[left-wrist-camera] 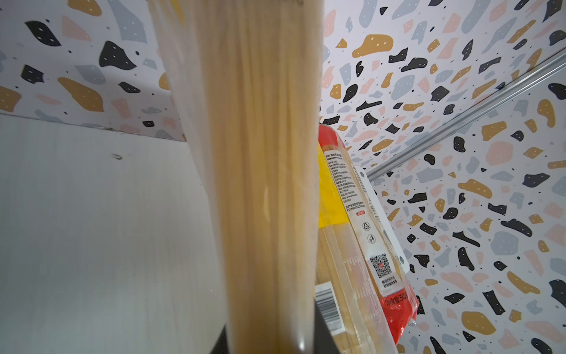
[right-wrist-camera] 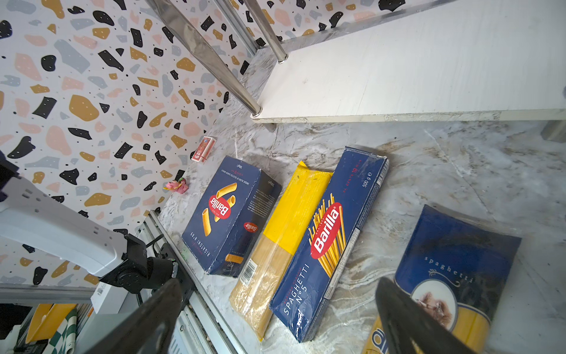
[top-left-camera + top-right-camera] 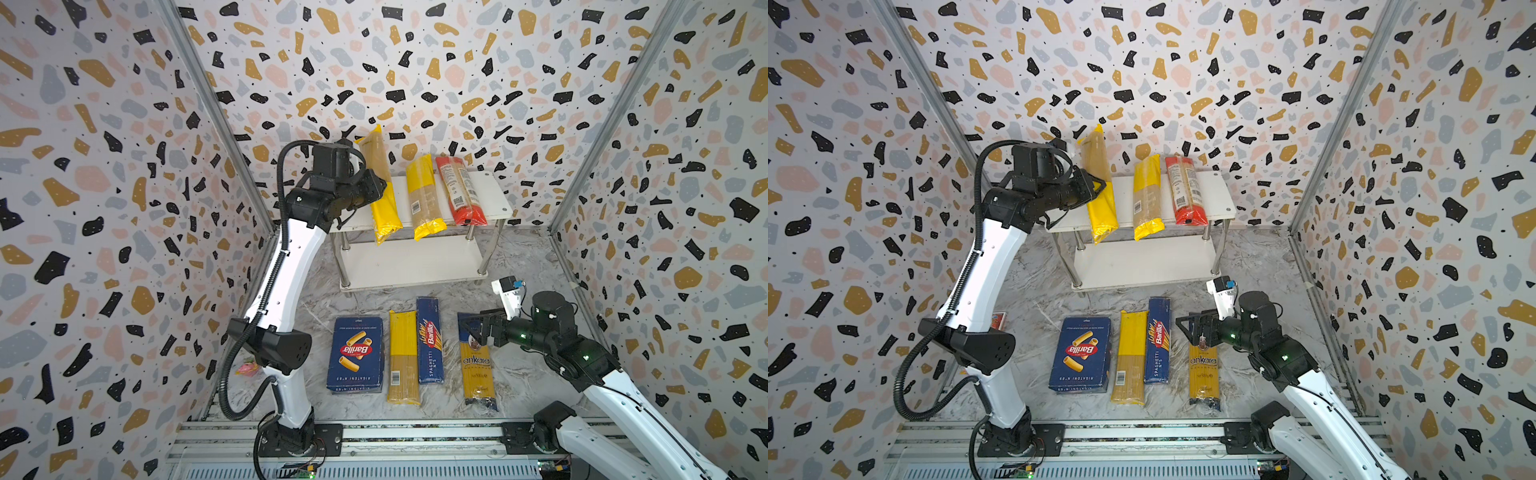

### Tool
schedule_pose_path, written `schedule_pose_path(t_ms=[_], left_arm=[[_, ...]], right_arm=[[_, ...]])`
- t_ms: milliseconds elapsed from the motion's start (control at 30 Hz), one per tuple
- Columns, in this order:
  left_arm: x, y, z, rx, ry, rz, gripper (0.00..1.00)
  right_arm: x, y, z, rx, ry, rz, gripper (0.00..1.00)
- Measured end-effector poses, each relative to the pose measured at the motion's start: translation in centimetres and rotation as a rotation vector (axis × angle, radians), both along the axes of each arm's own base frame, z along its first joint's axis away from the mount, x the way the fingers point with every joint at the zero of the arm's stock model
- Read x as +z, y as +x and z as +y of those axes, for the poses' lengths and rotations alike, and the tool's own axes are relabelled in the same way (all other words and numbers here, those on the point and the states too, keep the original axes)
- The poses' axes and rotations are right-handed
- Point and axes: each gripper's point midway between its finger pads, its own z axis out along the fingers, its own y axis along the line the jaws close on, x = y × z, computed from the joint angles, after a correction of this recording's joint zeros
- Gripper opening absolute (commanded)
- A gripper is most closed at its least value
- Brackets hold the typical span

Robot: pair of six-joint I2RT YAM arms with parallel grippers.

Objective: Arrange pasta packages on shelves
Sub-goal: Place the pasta bag on the shelf.

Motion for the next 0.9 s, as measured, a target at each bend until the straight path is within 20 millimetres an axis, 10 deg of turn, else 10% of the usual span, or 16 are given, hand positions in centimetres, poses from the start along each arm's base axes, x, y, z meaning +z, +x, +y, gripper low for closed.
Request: schedule_pose_path(t_ms=[400, 900], left_arm=[[-1.7, 3.5, -1.3, -0.064, -0.132, 0.034, 0.06], [-2.9, 4.8, -0.7, -0.068, -0.162, 0.039, 0.51]], right_arm=[[-1.0, 0.9, 0.0, -0.029, -0.022, 0.026, 0.99], [-1.3, 1.3, 0.1, -0.035, -0.028, 0.033, 0.99]])
